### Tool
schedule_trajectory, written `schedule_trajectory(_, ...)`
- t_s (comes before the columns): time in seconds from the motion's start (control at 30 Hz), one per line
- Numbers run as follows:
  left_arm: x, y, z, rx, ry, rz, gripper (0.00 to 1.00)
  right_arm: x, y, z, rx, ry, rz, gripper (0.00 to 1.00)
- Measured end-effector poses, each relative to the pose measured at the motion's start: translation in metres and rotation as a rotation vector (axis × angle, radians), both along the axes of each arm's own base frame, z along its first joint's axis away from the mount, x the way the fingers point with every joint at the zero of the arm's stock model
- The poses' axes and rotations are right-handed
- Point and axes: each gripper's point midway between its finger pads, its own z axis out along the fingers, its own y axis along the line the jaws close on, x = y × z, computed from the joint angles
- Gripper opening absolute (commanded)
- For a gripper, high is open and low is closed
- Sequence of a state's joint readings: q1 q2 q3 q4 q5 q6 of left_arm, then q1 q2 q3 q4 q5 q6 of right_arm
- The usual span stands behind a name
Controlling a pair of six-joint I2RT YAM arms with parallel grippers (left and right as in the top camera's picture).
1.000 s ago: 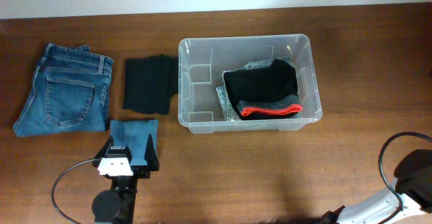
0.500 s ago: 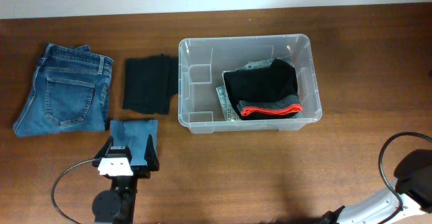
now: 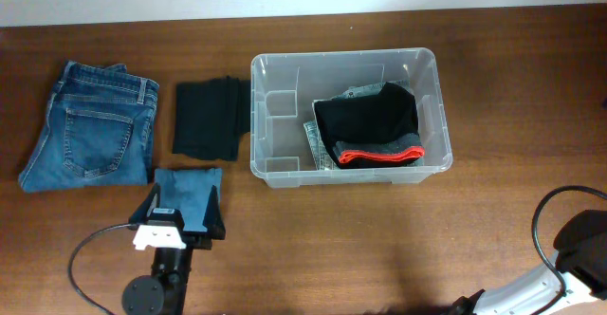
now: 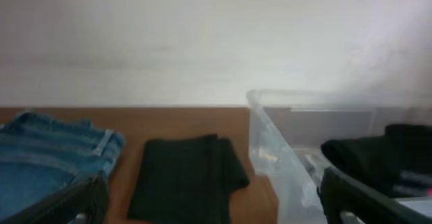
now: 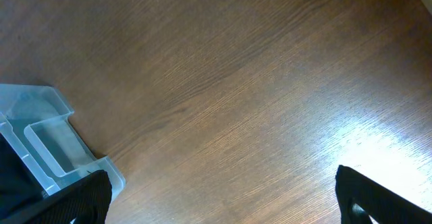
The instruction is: Pack container
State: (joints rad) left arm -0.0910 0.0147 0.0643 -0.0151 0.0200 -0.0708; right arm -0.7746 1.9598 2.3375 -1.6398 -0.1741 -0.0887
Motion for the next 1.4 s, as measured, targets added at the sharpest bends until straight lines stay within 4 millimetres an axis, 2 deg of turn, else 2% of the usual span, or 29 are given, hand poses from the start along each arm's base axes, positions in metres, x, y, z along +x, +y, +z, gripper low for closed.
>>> schedule_trajectory(0.13,-0.014,-0.001,0.033,0.003,0.035,-0.011,0.99,0.0,0.0,0.0,0.0,0.0,0.0,0.98)
schedule_trajectory(0.17,-0.018,0.0,0.043,0.005,0.044,-0.01,0.99,0.0,0.0,0.0,0.0,0.001,0.0,0.98)
schedule_trajectory(0.2,-0.023,0.001,0.064,0.004,0.045,-0.006,0.99,0.0,0.0,0.0,0.001,0.0,0.001,0.98)
schedule_trajectory(0.27,-0.028,0.003,0.084,0.008,0.09,0.001,0.99,0.0,0.0,0.0,0.002,0.002,0.0,0.98)
schedule_trajectory(0.33,-0.026,0.003,0.092,0.016,0.168,0.005,0.99,-0.001,0.001,0.0,0.002,0.002,0.0,0.98)
schedule_trajectory(0.4,-0.016,0.003,0.099,0.028,0.282,0.008,0.99,0.0,0.001,0.0,0.002,0.002,0.001,0.98)
schedule_trajectory(0.47,-0.007,0.002,0.095,0.053,0.398,0.006,0.99,-0.001,0.0,0.0,0.002,0.002,0.0,0.98)
schedule_trajectory(0.53,0.012,0.0,0.082,0.11,0.592,-0.006,0.99,0.0,0.001,0.0,0.003,0.002,0.0,0.98)
schedule_trajectory(0.63,0.029,-0.001,0.053,0.17,0.849,-0.029,0.99,-0.001,0.0,0.0,0.002,0.003,0.0,0.98)
schedule_trajectory(0.7,0.041,-0.002,0.026,0.195,1.015,-0.044,0.99,0.0,0.0,0.0,0.002,0.002,-0.001,0.98)
schedule_trajectory(0.87,0.047,-0.005,-0.04,0.22,1.322,-0.078,0.99,-0.001,0.0,0.0,0.003,0.002,-0.002,0.98)
schedule_trajectory(1.0,0.048,-0.008,-0.069,0.217,1.436,-0.097,0.99,0.0,0.0,0.0,0.003,0.002,-0.002,0.99)
schedule_trajectory(1.2,0.053,-0.011,-0.096,0.206,1.517,-0.118,1.0,0.0,0.0,0.0,0.003,0.002,-0.002,0.98)
schedule_trajectory(1.4,0.068,-0.014,-0.122,0.177,1.546,-0.105,0.99,0.0,0.0,0.0,0.003,0.002,-0.003,0.98)
